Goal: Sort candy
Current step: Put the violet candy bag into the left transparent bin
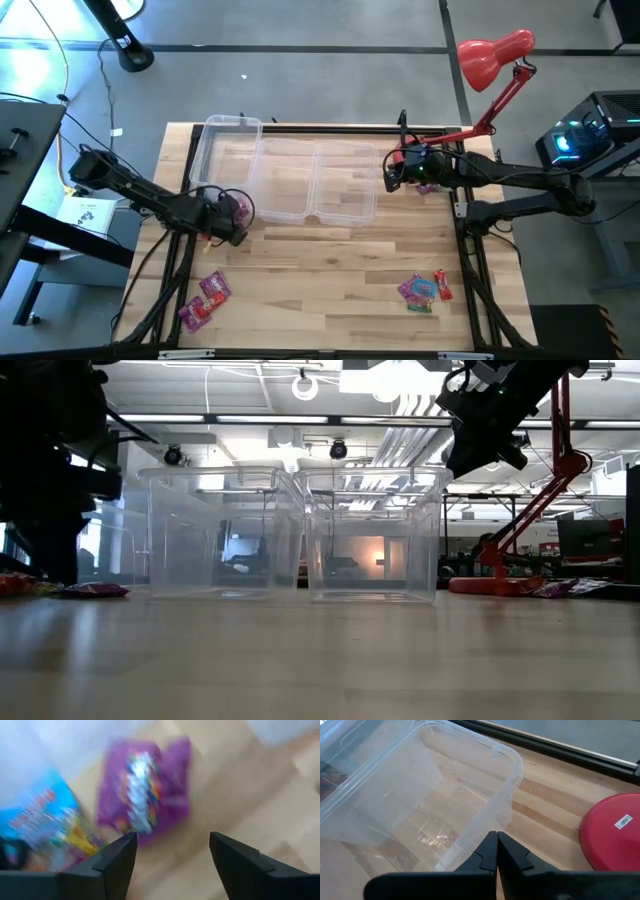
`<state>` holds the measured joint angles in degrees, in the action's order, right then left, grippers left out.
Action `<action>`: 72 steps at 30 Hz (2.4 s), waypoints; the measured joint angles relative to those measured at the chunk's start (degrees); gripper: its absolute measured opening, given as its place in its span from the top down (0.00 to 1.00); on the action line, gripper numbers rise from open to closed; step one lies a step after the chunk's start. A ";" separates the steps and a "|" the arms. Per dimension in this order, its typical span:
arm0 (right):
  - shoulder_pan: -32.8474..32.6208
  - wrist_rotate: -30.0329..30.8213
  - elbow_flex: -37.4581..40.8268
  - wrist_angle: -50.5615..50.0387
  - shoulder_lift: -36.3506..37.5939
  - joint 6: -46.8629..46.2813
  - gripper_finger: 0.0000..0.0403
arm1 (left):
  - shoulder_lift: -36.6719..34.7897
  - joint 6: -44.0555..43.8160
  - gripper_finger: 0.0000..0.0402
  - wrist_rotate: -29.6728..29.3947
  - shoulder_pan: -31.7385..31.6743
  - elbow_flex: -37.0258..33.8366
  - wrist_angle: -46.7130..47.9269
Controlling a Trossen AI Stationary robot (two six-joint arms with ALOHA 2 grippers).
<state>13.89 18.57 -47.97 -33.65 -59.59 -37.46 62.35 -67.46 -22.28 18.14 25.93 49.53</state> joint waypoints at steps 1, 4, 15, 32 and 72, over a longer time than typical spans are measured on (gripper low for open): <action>0.00 -0.01 0.00 0.00 0.00 -0.02 1.00 | 0.00 0.06 0.37 -2.33 -0.32 -0.01 0.09; 0.00 -0.07 0.00 0.02 0.00 -0.10 1.00 | 0.34 0.04 0.36 -8.47 -1.70 -0.01 -0.11; 0.00 -0.10 0.02 0.07 -0.02 -1.28 1.00 | 4.48 -4.78 0.36 -5.60 -5.72 -6.19 -11.71; -0.13 -0.33 0.04 0.26 -0.02 -2.55 1.00 | 2.16 -3.91 0.93 4.61 -1.96 -0.07 -10.47; -0.11 -4.66 0.04 4.39 -0.02 2.99 1.00 | -14.45 21.18 0.74 -20.71 -24.91 29.89 27.15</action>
<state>13.78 13.91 -47.92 -29.26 -59.61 -34.47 47.90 -46.28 -42.99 -6.77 55.81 76.68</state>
